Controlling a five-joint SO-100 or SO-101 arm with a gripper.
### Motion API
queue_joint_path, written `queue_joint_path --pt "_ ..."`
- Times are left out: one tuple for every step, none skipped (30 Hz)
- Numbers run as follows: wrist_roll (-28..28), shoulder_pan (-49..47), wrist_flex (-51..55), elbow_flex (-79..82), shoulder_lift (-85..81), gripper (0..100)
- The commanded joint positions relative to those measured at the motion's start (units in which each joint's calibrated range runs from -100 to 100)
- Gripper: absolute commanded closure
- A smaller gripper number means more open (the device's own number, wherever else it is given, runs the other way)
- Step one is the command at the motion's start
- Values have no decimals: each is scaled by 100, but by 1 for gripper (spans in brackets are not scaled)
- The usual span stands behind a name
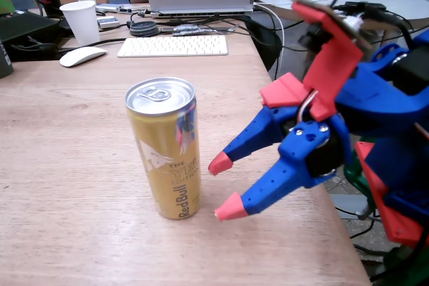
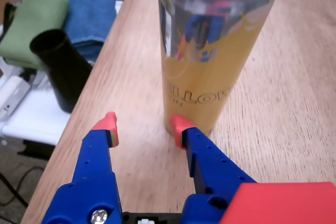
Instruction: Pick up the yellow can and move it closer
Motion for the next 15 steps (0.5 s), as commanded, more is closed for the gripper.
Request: queue_joint_path --pt "20 473 -1036 21 720 77" --pt "20 557 -1373 11 969 77" --pt "20 557 -1627 11 1175 77" --pt "20 557 -1816 11 1303 77" --pt "20 642 -1923 11 1381 77" --pt "20 845 -1964 11 1432 77" --pt "20 963 -2013 11 1441 77" --pt "20 963 -2054 11 1449 77" --pt "20 963 -2054 11 1449 77" --pt "24 980 -2054 11 1449 77" --pt "39 980 -2054 11 1449 77" --pt "147 980 -2054 2 1449 77" --pt "283 980 -2054 2 1449 78" --pt "361 963 -2054 2 1449 77" --pt "327 946 -2054 2 1449 77"
